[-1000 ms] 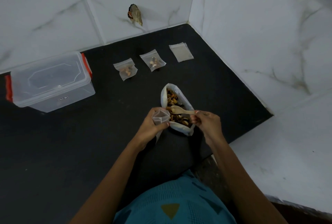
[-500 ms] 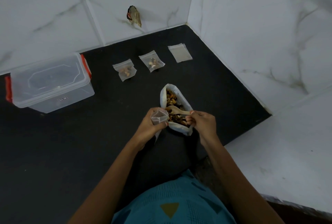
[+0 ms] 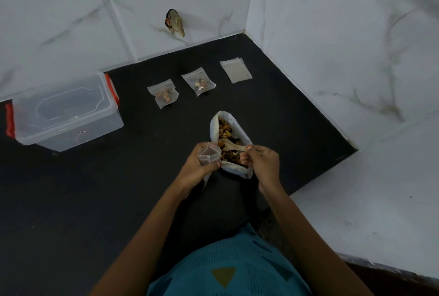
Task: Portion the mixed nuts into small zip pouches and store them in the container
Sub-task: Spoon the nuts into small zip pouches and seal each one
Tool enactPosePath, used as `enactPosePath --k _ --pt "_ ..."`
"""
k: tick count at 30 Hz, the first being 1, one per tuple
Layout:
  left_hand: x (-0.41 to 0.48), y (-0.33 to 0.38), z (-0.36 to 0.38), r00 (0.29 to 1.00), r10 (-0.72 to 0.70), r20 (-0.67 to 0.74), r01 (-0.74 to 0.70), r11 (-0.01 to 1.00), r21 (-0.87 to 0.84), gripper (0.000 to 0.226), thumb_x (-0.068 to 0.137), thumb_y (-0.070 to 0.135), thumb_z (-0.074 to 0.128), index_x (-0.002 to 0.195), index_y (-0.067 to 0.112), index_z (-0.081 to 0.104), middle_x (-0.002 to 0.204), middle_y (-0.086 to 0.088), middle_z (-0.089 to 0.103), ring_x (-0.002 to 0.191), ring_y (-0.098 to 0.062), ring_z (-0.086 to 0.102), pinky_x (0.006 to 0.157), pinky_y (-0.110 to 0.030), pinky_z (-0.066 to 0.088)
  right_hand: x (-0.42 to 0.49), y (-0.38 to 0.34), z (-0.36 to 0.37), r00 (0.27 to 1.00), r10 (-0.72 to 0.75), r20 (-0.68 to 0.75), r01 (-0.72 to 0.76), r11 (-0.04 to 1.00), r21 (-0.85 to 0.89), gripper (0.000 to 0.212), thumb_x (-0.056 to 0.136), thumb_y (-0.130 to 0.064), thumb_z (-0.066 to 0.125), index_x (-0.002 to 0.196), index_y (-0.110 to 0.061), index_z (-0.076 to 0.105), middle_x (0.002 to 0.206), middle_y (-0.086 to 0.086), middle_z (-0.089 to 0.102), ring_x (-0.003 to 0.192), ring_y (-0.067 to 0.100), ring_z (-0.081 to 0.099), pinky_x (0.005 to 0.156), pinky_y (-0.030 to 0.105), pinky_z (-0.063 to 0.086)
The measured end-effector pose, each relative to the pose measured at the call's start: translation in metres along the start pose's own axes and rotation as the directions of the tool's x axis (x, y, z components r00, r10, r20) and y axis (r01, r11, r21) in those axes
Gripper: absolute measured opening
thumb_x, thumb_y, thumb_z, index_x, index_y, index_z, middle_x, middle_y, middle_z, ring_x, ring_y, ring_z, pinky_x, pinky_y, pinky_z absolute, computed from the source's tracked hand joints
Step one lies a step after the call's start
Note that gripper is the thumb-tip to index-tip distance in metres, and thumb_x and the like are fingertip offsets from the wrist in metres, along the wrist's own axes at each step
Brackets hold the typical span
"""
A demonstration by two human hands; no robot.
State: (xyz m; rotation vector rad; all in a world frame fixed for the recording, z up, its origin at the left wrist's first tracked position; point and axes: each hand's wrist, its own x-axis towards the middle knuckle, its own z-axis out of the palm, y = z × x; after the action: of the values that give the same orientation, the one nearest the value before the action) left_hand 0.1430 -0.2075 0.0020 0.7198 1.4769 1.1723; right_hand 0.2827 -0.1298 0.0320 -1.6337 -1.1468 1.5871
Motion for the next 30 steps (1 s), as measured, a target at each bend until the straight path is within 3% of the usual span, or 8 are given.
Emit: enactPosePath --k 5,10,13,16,18,21,23,30 --pt "-0.001 0.0 0.001 1.0 0.001 -0.007 -0.001 1.0 -0.005 0.038 0.083 0.004 0.061 0.105 0.033 0.05 0.115 0.006 0.055 0.106 -0.006 0.054 0.08 -0.021 0.045 0.002 -0.005 -0.009 0.993 0.116 0.022 -0.118 0.982 0.147 0.012 0.091 -0.005 0.052 0.092 0.002 0.062 0.07 0.008 0.062 0.061 0.01 0.058 0.059 0.017 0.051" --pt "0.0 -0.004 -0.002 1.0 -0.017 -0.013 0.018 1.0 0.015 0.039 0.082 0.007 0.064 0.107 0.033 0.05 0.119 0.003 0.055 0.113 -0.013 0.053 0.095 -0.034 0.045 0.001 -0.005 -0.021 0.982 0.177 0.072 -0.19 0.945 0.267 0.01 0.09 -0.005 0.053 0.09 -0.001 0.062 0.076 0.009 0.063 0.068 0.012 0.06 0.072 0.026 0.052" --pt "0.0 -0.004 -0.001 1.0 -0.02 -0.007 0.02 0.999 0.033 0.04 0.082 0.006 0.064 0.109 0.031 0.05 0.118 0.006 0.054 0.116 -0.014 0.051 0.094 -0.031 0.045 0.003 -0.004 -0.024 0.979 0.186 0.078 -0.201 0.933 0.299 0.01 0.09 -0.005 0.054 0.089 -0.002 0.063 0.075 0.009 0.064 0.067 0.011 0.06 0.065 0.02 0.053" --pt "0.002 -0.007 -0.002 0.998 -0.044 -0.051 0.048 0.996 0.076 0.064 0.08 0.011 0.068 0.135 0.024 0.038 0.131 0.005 0.048 0.123 -0.015 0.045 0.103 -0.035 0.04 0.003 -0.005 -0.027 0.98 0.184 0.076 -0.199 0.925 0.325 0.01 0.09 -0.005 0.054 0.085 -0.004 0.063 0.074 0.008 0.064 0.063 0.008 0.062 0.057 0.014 0.053" --pt "0.001 -0.007 -0.003 0.996 -0.012 -0.087 0.022 0.993 0.114 0.076 0.077 0.013 0.071 0.14 0.023 0.03 0.136 0.003 0.044 0.124 -0.014 0.044 0.102 -0.032 0.041 0.0 -0.009 -0.029 0.982 0.17 0.079 -0.187 0.927 0.325 0.009 0.089 -0.005 0.055 0.087 -0.004 0.063 0.074 0.008 0.065 0.062 0.007 0.062 0.057 0.015 0.053" --pt "-0.004 -0.001 -0.001 0.982 0.141 -0.127 -0.119 0.978 0.171 0.061 0.074 0.006 0.073 0.123 0.024 0.041 0.124 0.007 0.049 0.114 -0.006 0.049 0.082 -0.011 0.045 -0.01 -0.02 -0.031 0.989 0.109 0.104 -0.134 0.948 0.288 0.01 0.09 -0.006 0.053 0.089 -0.003 0.063 0.074 0.007 0.064 0.063 0.007 0.061 0.061 0.016 0.053" --pt "-0.007 0.004 0.001 0.961 0.221 -0.165 -0.186 0.962 0.199 0.056 0.073 0.004 0.073 0.116 0.022 0.043 0.113 0.014 0.049 0.106 -0.001 0.051 0.077 -0.004 0.044 -0.02 -0.03 -0.031 0.989 0.064 0.132 -0.097 0.959 0.267 0.012 0.09 -0.005 0.052 0.091 -0.003 0.063 0.072 0.007 0.063 0.061 0.007 0.06 0.059 0.015 0.053" --pt "-0.008 0.007 0.003 0.926 0.306 -0.219 -0.25 0.935 0.251 0.058 0.072 0.014 0.076 0.114 0.029 0.039 0.122 0.006 0.046 0.114 -0.005 0.045 0.09 -0.019 0.04 -0.05 -0.049 -0.025 0.965 -0.091 0.244 0.048 0.983 0.178 0.015 0.09 -0.007 0.052 0.084 -0.008 0.065 0.067 0.003 0.065 0.059 0.006 0.059 0.061 0.016 0.052"
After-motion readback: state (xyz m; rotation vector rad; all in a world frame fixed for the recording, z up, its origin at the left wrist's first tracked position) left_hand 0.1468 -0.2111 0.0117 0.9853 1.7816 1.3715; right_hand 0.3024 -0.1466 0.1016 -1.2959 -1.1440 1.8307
